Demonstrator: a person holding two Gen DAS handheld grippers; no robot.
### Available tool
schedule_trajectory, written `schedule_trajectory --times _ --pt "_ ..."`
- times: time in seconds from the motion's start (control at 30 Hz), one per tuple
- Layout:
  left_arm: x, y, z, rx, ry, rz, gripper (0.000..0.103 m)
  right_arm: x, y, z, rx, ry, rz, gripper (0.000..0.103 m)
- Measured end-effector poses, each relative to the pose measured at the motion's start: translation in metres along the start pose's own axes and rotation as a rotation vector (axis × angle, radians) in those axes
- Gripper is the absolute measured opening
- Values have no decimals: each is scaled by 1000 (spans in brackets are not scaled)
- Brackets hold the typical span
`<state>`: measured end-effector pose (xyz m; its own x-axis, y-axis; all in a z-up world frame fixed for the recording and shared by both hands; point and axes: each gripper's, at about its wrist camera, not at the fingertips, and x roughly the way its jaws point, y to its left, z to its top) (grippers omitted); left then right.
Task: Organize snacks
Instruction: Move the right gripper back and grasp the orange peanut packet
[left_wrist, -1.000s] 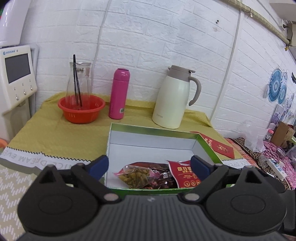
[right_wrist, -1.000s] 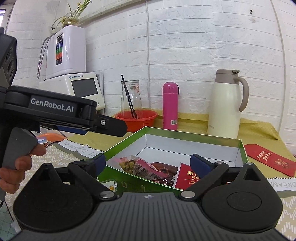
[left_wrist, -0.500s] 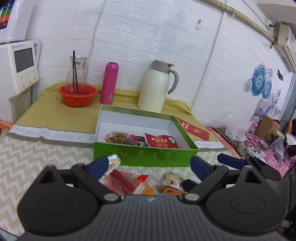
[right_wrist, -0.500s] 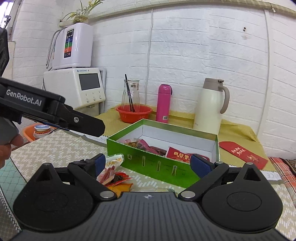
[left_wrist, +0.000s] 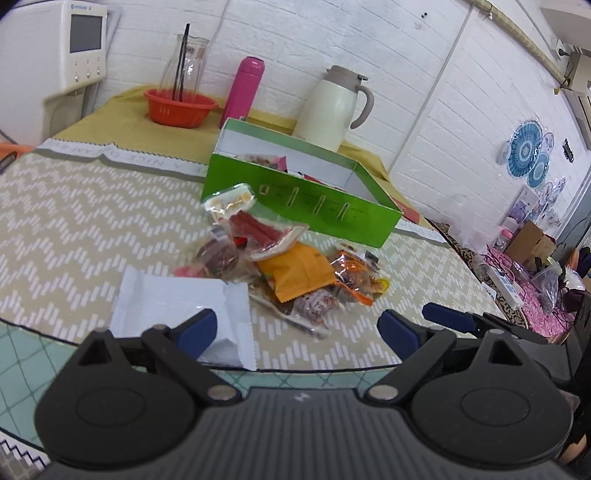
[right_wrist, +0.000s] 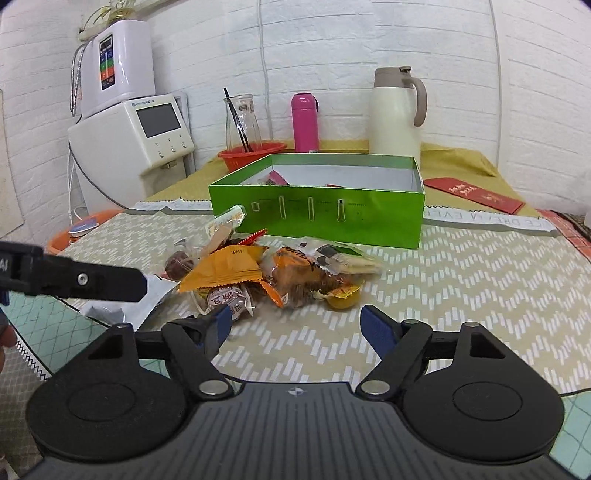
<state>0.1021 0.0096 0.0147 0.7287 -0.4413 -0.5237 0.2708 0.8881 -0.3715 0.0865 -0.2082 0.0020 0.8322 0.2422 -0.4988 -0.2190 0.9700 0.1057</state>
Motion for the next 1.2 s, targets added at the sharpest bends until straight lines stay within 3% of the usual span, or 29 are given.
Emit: schedule_trajectory --times 0.13,0.2,0.23,0.37,0.67,0.73,0.87,0.93,0.97,1.0,1.07,1.2 --pt "-8 7 1 -13 -18 -2 93 16 4 8 36 -6 34 103" --pt "-10 9 1 -10 -19 -5 93 28 3 12 66 -2 39 92" --pt "-11 9 0 -6 -17 -7 93 33 2 13 80 1 39 83" --pt "-11 8 -2 13 -5 -19 93 38 -9 7 124 27 65 10" --pt "13 -26 -9 75 75 -183 93 -19 -35 -25 51 53 67 13" --pt "24 -39 -12 102 100 -212 92 -28 -44 -35 59 70 35 14" --pt "49 -59 -13 135 139 -241 89 -40 -54 -45 74 71 -4 35" --pt "60 -63 -12 136 160 -241 78 -44 -53 -45 66 50 22 45" --pt "65 -62 -12 128 175 -242 59 -45 -51 -45 55 42 34 55" --pt "68 -61 -11 113 190 -245 54 -45 -48 -43 39 30 43 61" --pt "72 -57 -12 85 199 -240 54 -44 -44 -40 14 1 54 89" --pt "76 -55 -8 60 199 -233 54 -31 -38 -34 -56 3 53 94"
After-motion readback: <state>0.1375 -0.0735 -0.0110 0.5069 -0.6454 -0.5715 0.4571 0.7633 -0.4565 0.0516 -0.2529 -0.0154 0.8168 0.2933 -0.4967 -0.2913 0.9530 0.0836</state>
